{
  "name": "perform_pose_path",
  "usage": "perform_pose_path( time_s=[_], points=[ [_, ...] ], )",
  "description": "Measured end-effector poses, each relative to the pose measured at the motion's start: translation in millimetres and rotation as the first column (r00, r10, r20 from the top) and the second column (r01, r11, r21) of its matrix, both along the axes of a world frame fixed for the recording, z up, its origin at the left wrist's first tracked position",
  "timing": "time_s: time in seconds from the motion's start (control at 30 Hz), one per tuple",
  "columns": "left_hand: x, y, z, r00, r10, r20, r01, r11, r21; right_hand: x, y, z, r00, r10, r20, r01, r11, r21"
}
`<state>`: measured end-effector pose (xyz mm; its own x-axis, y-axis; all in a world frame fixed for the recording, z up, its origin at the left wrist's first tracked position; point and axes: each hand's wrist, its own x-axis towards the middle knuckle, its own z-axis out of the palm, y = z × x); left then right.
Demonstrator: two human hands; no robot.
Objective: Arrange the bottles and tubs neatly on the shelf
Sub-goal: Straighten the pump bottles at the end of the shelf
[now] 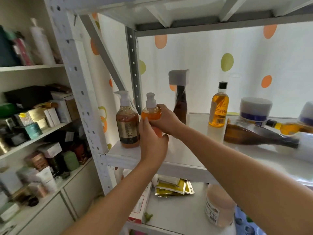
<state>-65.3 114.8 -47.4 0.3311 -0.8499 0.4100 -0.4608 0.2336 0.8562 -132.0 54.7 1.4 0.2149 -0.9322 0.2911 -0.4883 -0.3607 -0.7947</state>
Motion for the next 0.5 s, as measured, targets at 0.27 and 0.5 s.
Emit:
perform_pose_path(
  time_s=[0.27,0.5],
  points=[
    [-15,25,3,1.000,-0.029,0.010,0.029,1.000,-0.009,-2,3,1,0.998,0.030,-0.057,-0.031,0.999,-0.023],
    [-39,16,6,0.992,-0.108,-0.069,0.103,0.992,-0.072,-34,0,14,0.999,0.010,-0.044,-0.010,1.000,-0.001]
  ],
)
